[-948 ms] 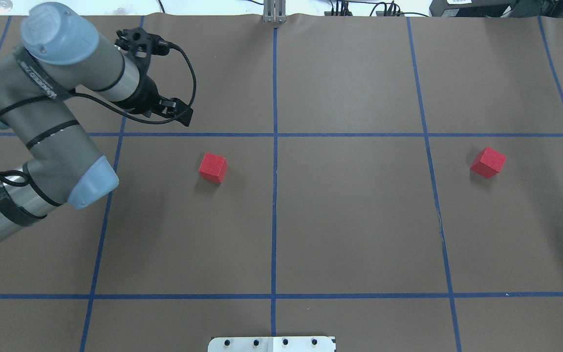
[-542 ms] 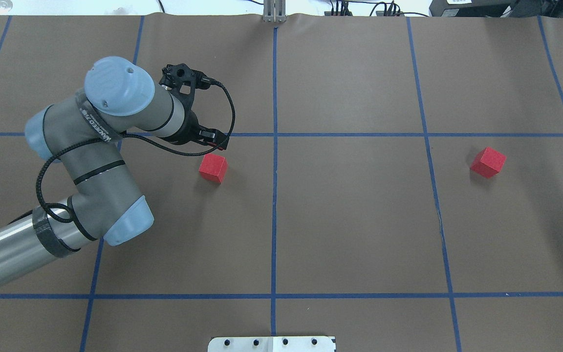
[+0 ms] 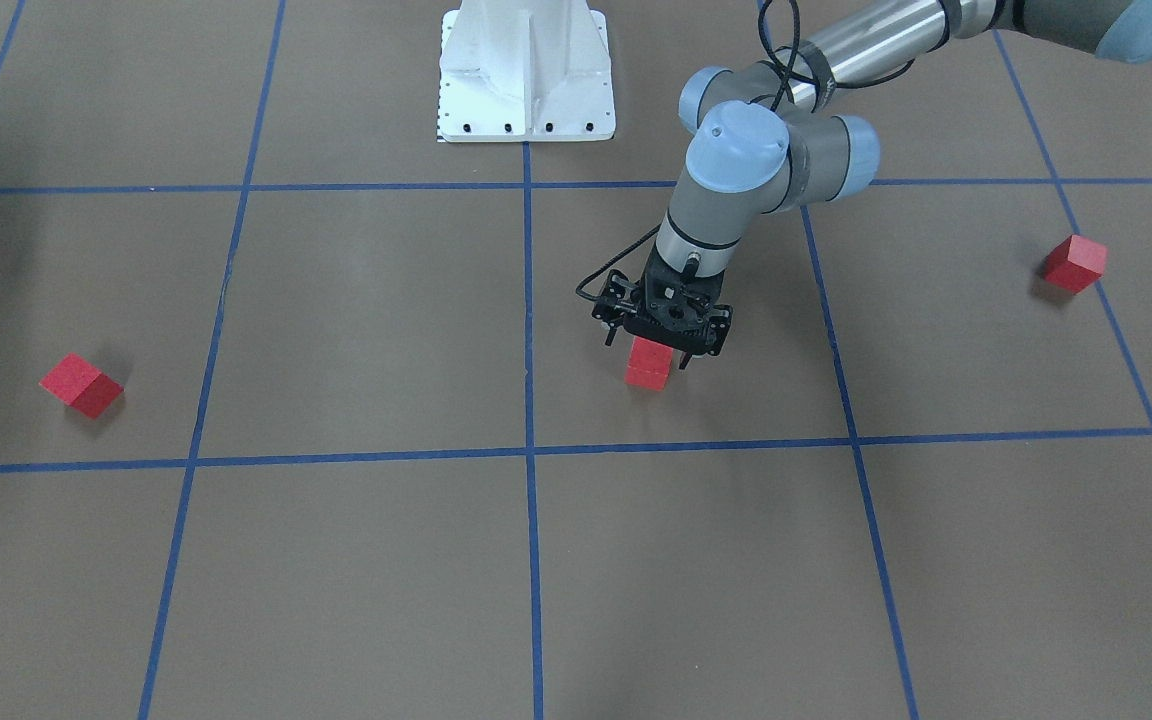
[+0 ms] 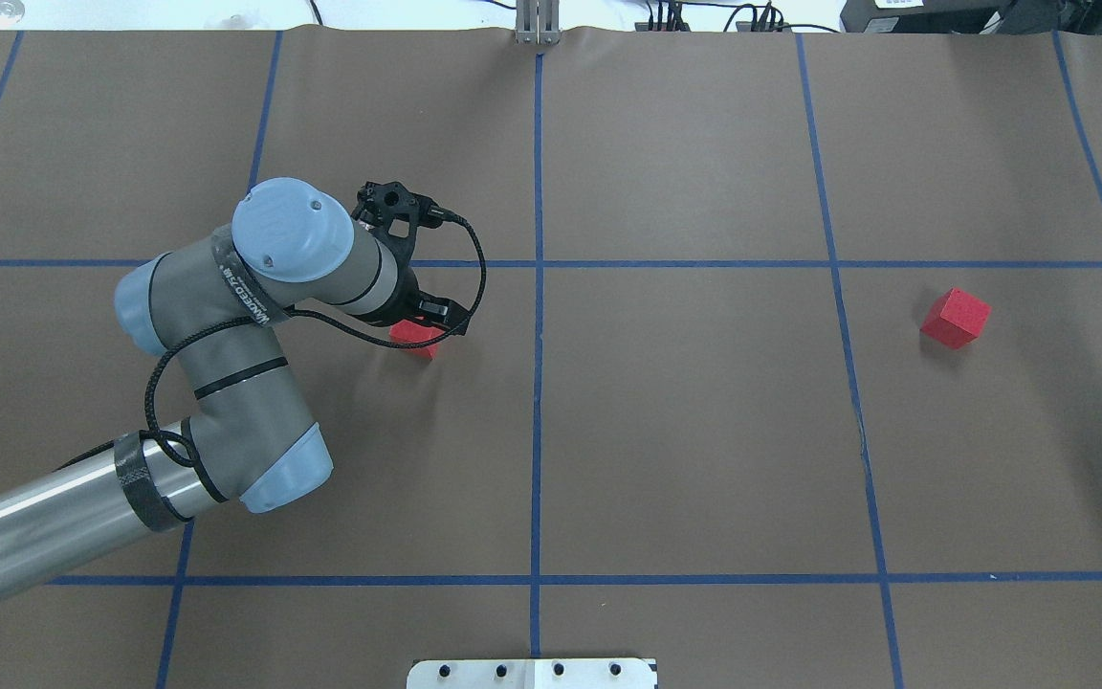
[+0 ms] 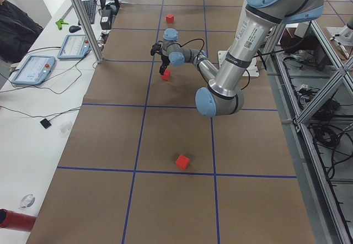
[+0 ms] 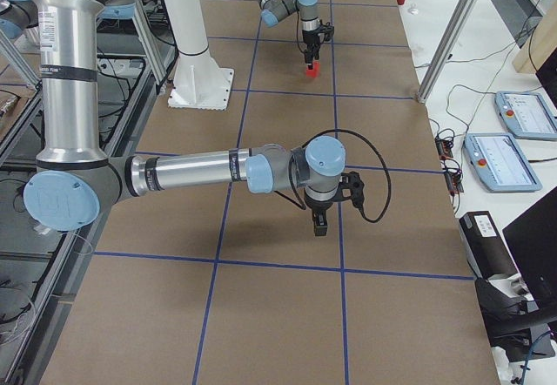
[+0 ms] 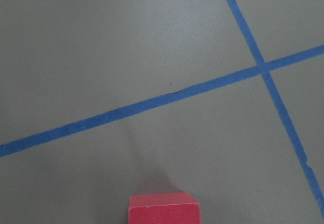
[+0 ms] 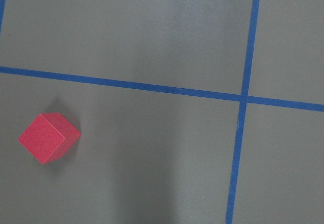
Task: Form red blocks into L shape at center
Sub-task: 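Reach the left gripper down to the red cube and grasp it, then carry the red cube with the left gripper to the table center and lower it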
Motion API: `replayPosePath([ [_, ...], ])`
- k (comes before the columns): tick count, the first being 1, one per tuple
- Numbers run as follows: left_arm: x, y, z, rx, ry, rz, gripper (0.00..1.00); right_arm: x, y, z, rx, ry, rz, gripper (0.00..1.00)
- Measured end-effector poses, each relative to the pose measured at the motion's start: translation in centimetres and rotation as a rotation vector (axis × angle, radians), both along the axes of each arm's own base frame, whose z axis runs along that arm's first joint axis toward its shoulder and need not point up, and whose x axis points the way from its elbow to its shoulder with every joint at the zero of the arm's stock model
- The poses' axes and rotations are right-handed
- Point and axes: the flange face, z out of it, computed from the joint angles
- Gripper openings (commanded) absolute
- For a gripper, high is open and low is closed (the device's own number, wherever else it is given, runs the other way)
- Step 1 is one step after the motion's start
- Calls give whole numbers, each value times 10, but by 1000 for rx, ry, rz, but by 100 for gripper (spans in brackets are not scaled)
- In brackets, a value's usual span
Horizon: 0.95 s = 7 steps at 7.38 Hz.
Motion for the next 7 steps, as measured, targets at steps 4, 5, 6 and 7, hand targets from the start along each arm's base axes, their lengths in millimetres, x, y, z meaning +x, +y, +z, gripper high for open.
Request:
replayPosePath([
  [4, 10, -1, 13, -9, -30, -4, 26, 0, 0, 4, -8, -5, -2, 99],
  [5, 10, -1, 14, -13, -34, -6, 0, -1, 1, 5, -11, -8, -2, 99],
  [6, 10, -1, 14, -23, -34, -13, 0, -1, 1, 6, -13, -9, -3, 99],
  [7, 11, -1, 10, -43, -26, -26, 0, -1, 1, 6, -13, -9, -3, 99],
])
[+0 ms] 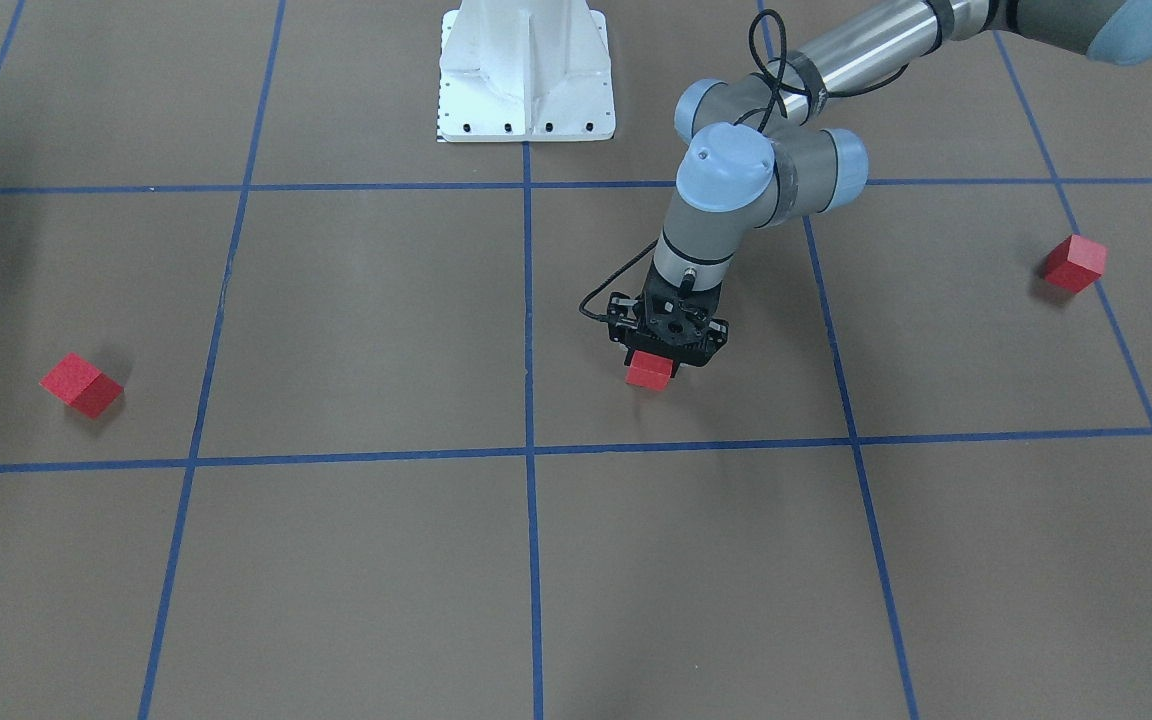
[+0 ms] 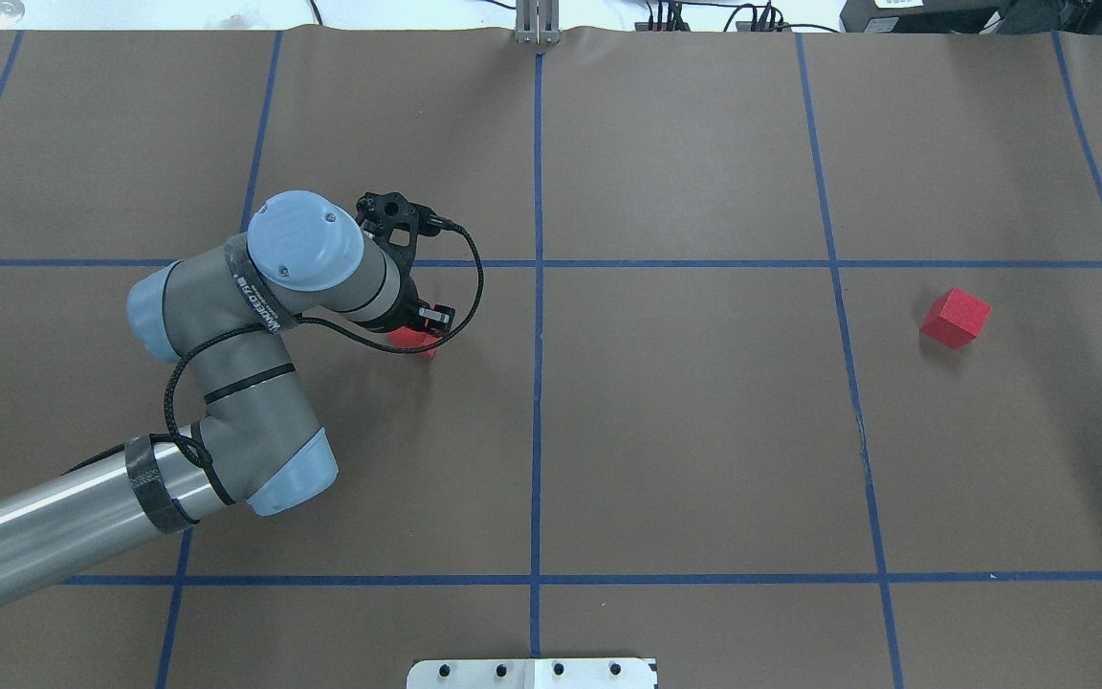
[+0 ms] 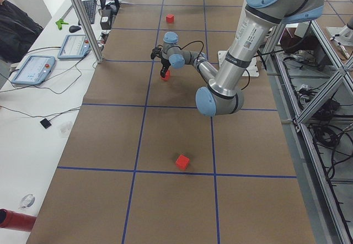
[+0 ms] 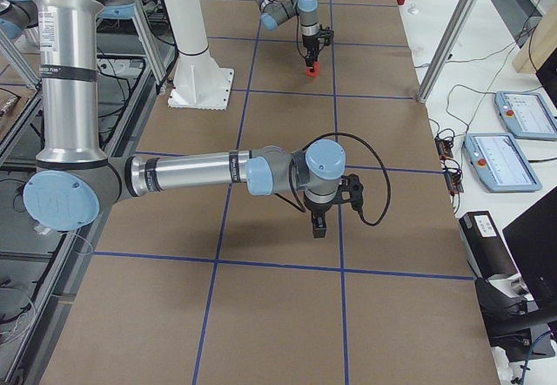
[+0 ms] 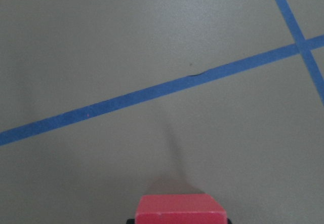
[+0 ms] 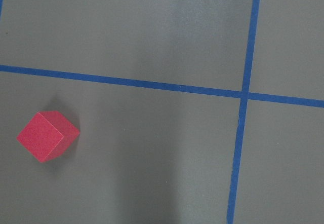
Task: Form red blocks into L shape at center
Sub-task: 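Carry the red cube with the left gripper to the table center and lower it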
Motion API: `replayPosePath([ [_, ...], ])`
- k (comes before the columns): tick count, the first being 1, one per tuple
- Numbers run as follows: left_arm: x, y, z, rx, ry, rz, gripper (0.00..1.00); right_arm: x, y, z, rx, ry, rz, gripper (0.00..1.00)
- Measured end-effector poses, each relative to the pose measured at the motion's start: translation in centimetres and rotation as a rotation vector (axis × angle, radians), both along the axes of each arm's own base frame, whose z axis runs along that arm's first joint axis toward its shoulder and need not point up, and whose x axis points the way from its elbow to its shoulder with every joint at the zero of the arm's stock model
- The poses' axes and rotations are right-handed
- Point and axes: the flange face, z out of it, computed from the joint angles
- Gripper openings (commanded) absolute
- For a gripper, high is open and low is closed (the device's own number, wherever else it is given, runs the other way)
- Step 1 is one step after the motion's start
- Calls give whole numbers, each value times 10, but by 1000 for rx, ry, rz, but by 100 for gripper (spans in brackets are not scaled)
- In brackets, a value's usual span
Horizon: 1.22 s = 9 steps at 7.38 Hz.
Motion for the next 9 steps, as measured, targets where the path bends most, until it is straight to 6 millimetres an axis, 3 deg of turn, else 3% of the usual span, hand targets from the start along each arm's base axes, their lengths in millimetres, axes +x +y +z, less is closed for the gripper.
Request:
replayPosePath([
  [3, 13, -10, -61, -49, -2, -32, 0, 0, 0, 0, 0, -1, 0, 99],
  [6, 54, -40, -109, -110, -8, -97, 0, 0, 0, 0, 0, -1, 0, 99],
  [7, 63, -48, -116, -111, -4, -113, 0, 0, 0, 0, 2, 0, -1, 99],
  [9, 77, -57, -110, -133, 14, -143, 0, 0, 0, 0, 7, 0, -5, 99],
])
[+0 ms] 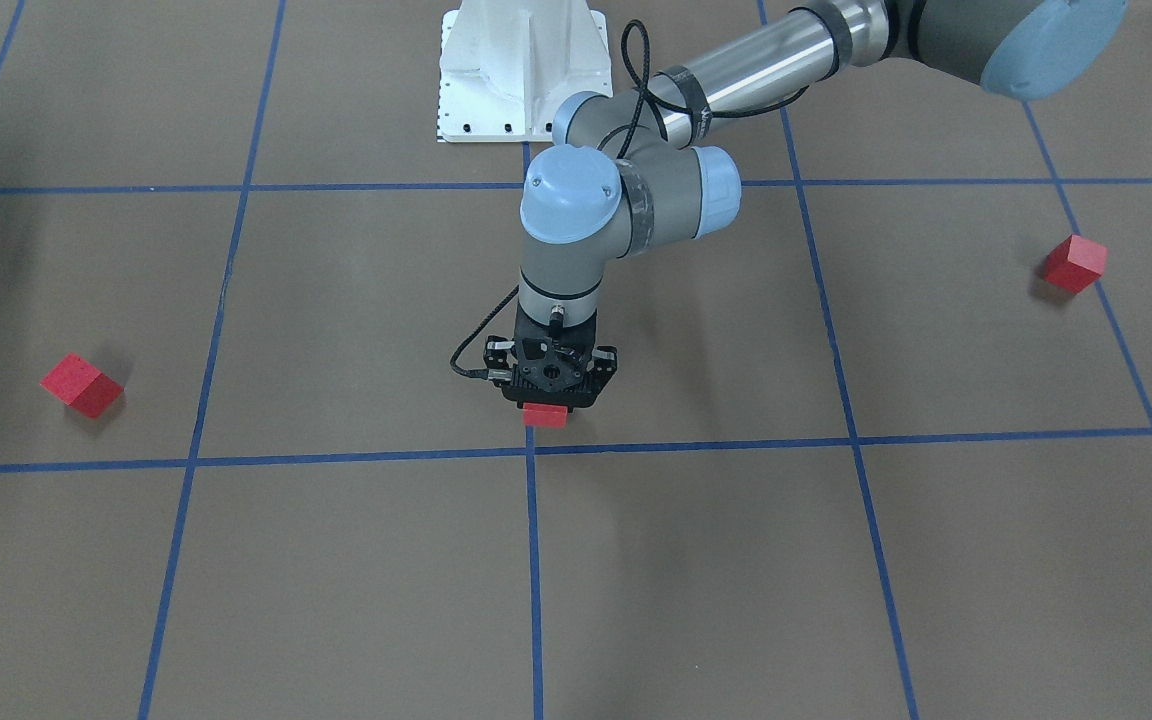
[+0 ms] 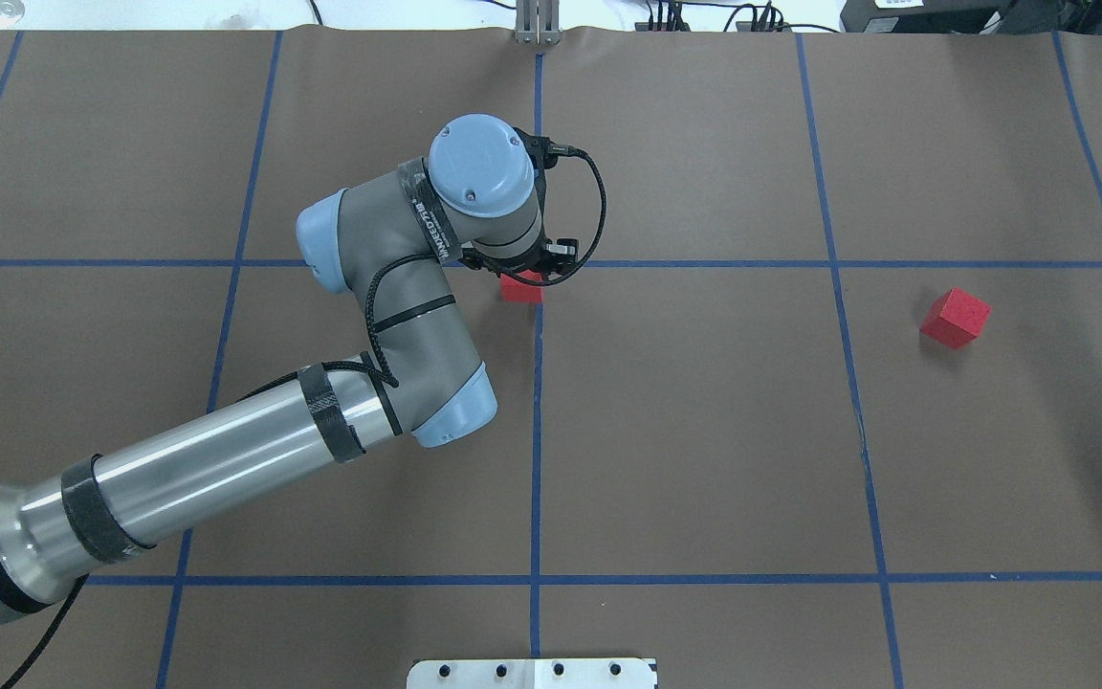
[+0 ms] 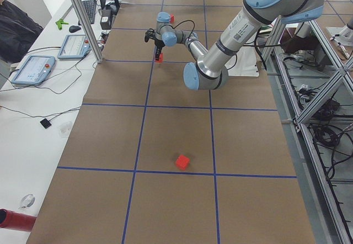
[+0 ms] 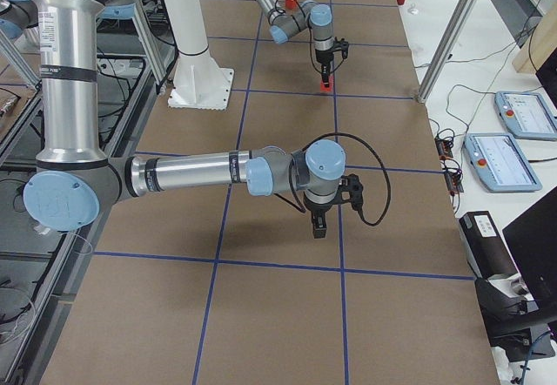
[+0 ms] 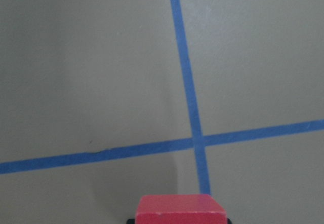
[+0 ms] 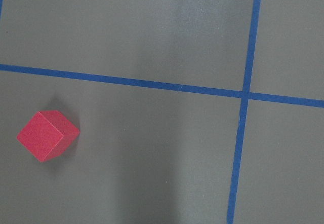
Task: Form red blocks into L shape at center
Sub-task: 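Carry the red cube with the left gripper to the table center and lower it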
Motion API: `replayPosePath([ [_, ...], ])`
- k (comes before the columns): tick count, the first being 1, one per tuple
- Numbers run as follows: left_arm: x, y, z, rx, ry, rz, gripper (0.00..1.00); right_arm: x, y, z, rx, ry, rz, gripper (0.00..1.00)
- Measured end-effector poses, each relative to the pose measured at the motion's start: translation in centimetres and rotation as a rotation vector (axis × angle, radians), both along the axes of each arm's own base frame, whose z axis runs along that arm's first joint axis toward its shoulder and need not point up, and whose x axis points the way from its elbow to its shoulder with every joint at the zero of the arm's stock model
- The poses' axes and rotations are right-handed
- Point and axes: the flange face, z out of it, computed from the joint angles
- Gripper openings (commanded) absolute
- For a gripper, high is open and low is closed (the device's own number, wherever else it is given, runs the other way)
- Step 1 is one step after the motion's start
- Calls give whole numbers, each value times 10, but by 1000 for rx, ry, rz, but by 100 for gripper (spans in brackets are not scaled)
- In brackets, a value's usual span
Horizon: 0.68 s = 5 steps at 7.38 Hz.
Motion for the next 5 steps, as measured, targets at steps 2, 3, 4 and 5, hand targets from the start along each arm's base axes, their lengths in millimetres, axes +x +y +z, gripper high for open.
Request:
replayPosePath([
  [2, 10, 3, 0, -38, 20, -25, 0, 0, 0, -1, 3, 0, -1, 99],
  [3, 16, 9, -3, -61, 32, -34, 16, 0, 0, -1, 3, 0, -1, 99],
  [4, 21, 15, -6, -77, 38, -39, 33, 0, 0, 0, 3, 0, -1, 99],
  [5, 24, 18, -6, -83, 38, -38, 37, 0, 0, 0, 2, 0, -1, 99],
])
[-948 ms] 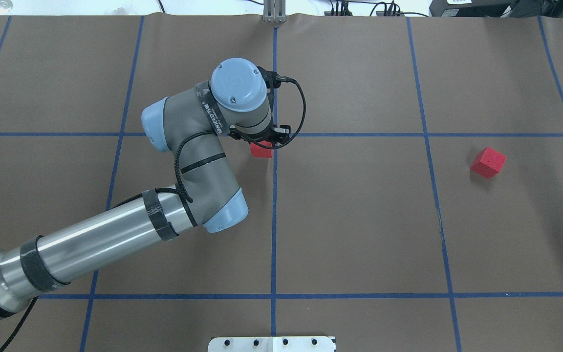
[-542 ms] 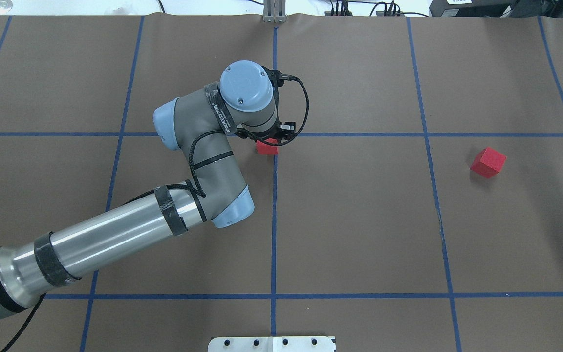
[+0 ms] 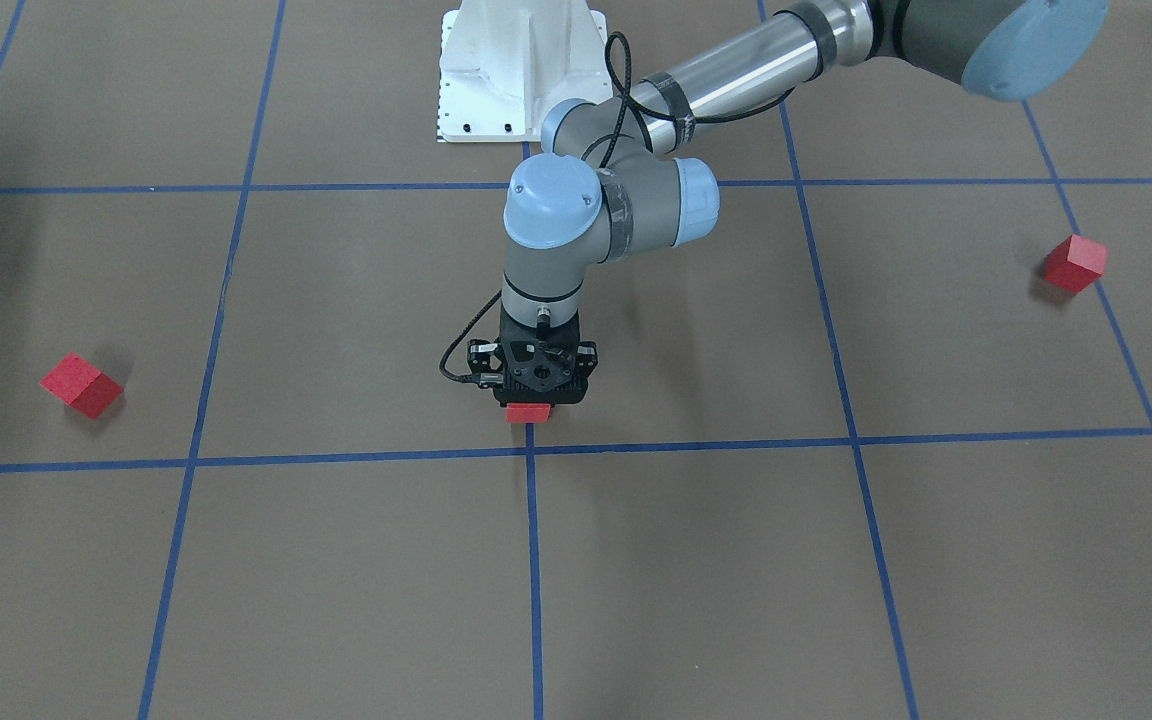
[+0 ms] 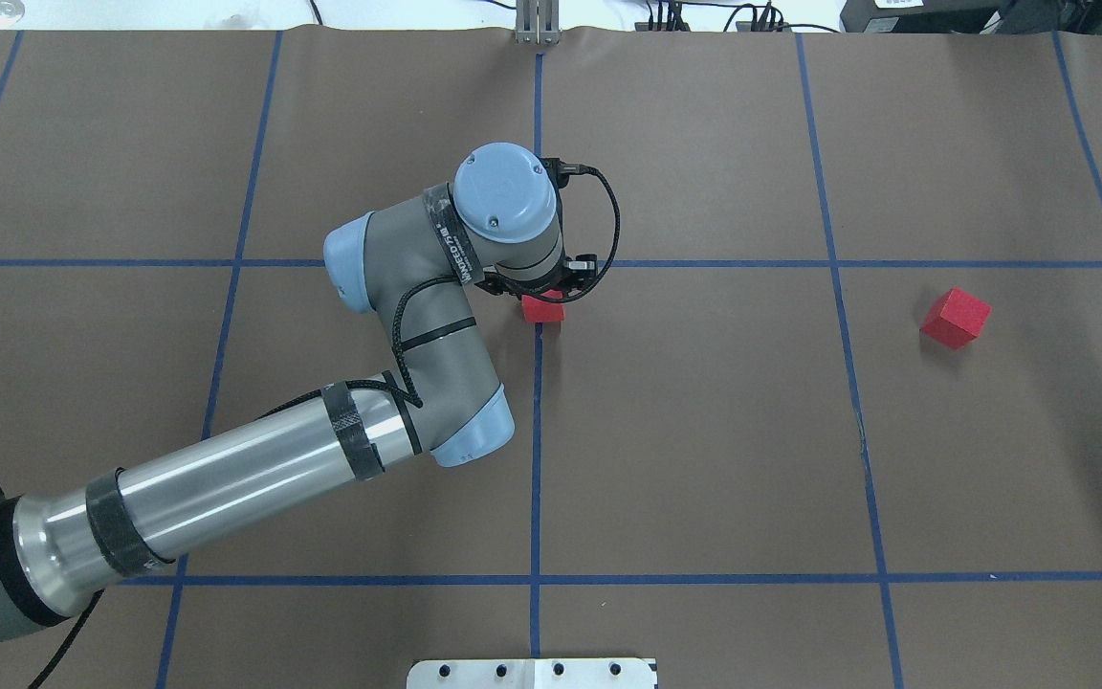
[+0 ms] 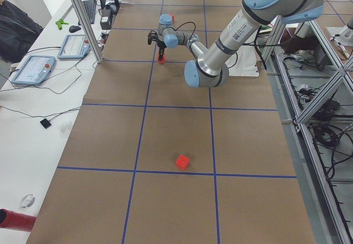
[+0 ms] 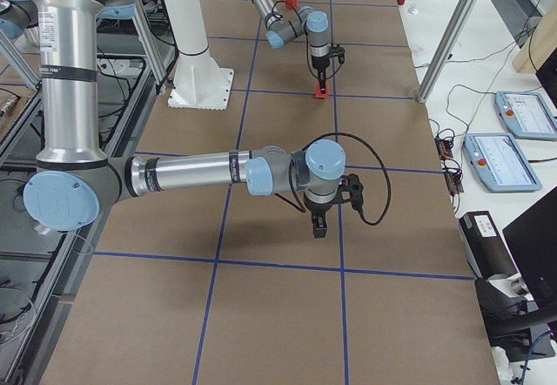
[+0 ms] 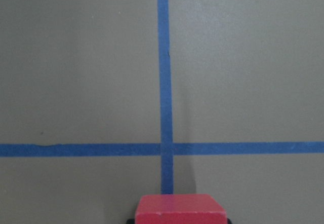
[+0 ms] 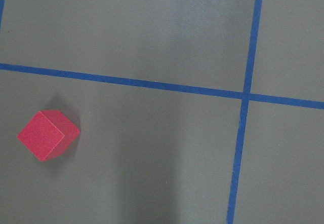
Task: Form red blocks into L shape at center
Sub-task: 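Carry the red cube with the left gripper to the table center and lower it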
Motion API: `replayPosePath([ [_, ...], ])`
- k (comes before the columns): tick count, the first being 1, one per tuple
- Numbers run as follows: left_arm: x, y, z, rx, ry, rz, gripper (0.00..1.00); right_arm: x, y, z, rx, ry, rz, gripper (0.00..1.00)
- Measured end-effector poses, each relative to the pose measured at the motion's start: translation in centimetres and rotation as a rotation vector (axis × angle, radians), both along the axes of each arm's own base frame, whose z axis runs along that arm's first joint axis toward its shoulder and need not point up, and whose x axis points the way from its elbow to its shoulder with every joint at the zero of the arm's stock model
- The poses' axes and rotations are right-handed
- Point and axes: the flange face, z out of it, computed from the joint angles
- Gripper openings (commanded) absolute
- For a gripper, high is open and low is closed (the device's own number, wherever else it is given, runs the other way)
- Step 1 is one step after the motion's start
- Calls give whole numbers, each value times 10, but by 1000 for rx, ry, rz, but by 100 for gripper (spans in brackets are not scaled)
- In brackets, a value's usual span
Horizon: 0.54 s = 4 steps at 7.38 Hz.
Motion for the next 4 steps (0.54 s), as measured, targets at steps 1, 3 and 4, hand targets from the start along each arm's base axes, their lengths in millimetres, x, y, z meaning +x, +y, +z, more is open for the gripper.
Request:
replayPosePath([
  [1, 1, 1, 0, 0, -2, 2, 59, 0, 0, 0, -1, 0, 0, 99],
  [3, 0, 0, 2, 3, -5, 3, 100, 0, 0, 0, -2, -1, 2, 99],
  [4, -1, -1, 1, 4, -3, 0, 100, 0, 0, -1, -1, -2, 2, 99],
])
